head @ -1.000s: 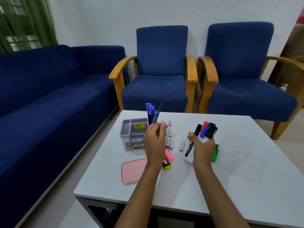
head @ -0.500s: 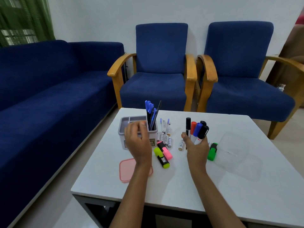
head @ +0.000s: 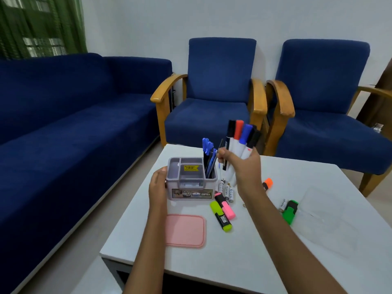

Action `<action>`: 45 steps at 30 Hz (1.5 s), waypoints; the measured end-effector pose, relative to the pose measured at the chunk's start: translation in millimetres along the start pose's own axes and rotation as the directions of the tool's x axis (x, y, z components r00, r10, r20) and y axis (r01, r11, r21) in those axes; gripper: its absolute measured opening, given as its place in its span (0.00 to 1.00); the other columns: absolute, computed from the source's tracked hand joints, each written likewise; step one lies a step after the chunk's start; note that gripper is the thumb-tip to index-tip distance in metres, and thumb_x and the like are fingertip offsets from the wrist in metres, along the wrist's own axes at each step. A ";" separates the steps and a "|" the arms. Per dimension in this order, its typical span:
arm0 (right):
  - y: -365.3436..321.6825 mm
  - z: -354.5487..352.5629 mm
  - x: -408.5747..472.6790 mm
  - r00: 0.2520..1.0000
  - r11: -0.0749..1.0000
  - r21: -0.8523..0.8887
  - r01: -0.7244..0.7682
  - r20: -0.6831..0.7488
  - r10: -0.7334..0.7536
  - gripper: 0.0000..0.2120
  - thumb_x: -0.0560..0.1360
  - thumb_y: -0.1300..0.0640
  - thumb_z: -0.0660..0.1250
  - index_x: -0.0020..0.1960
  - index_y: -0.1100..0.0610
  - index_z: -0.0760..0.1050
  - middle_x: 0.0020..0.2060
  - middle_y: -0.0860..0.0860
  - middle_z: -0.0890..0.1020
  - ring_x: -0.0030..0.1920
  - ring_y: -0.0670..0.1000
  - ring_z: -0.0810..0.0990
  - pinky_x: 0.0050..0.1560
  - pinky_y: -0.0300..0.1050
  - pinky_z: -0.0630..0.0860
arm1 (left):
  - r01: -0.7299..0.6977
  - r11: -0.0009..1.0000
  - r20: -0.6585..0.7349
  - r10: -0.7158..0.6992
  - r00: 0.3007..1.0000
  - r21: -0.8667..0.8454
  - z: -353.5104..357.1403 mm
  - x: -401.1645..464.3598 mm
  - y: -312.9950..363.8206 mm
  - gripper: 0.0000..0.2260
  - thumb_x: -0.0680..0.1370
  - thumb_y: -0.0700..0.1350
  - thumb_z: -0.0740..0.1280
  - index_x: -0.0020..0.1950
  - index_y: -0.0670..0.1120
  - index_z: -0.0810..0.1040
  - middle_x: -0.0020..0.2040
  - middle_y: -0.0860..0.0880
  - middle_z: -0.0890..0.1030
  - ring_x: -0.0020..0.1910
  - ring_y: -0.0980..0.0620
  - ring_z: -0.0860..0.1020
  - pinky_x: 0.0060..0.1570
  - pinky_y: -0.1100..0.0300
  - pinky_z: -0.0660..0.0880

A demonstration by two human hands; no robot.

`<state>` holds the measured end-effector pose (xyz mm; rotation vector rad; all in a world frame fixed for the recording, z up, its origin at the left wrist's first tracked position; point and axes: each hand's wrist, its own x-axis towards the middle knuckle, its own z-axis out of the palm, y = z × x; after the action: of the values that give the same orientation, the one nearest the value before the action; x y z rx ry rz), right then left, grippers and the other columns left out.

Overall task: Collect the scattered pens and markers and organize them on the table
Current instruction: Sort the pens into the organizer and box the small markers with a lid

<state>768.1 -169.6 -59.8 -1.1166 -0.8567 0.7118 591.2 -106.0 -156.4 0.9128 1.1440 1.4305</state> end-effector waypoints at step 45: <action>12.6 84.2 84.4 0.917 0.997 0.028 -0.072 0.395 0.055 0.11 0.74 0.70 0.66 0.55 0.61 0.70 0.41 0.59 0.79 0.39 0.52 0.82 0.43 0.40 0.82 | -0.018 0.997 -0.040 0.015 0.999 -0.074 1.0 1.4 -3.1 0.14 0.82 0.46 0.57 0.56 0.41 0.80 0.55 0.44 0.82 0.55 0.46 0.80 0.43 0.65 0.77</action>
<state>736.5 -56.3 -36.4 -0.9797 -1.1433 1.0265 592.7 -104.5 -159.2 0.8472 1.1075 1.5005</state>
